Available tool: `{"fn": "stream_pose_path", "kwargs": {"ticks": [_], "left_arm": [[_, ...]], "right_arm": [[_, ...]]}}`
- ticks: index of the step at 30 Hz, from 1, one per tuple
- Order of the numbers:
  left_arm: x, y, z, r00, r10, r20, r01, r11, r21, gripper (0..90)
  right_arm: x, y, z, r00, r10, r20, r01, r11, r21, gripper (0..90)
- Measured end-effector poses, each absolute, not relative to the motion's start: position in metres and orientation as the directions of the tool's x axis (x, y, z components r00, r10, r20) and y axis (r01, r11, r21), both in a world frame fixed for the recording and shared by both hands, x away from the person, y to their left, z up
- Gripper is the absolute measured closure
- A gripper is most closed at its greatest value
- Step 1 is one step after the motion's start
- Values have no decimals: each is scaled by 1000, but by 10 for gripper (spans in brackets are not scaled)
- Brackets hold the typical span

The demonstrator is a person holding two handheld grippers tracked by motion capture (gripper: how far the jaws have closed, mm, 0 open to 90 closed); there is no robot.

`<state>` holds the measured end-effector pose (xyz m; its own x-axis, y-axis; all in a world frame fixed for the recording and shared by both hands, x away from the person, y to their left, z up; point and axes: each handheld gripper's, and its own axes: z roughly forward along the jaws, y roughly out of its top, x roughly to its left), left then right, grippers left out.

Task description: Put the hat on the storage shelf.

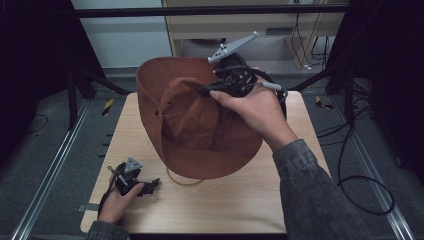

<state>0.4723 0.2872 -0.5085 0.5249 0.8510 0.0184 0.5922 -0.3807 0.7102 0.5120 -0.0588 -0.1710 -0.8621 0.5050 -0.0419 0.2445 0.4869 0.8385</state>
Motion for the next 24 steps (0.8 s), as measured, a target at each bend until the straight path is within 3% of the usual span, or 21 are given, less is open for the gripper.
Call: {"fn": "stream_pose_path", "kwargs": {"ticks": [24], "left_arm": [[472,287,-509,526,851,17,592,-380,710,0]], "right_arm": [[516,-40,-178,-872,489,-34,242,489,838,892]]}}
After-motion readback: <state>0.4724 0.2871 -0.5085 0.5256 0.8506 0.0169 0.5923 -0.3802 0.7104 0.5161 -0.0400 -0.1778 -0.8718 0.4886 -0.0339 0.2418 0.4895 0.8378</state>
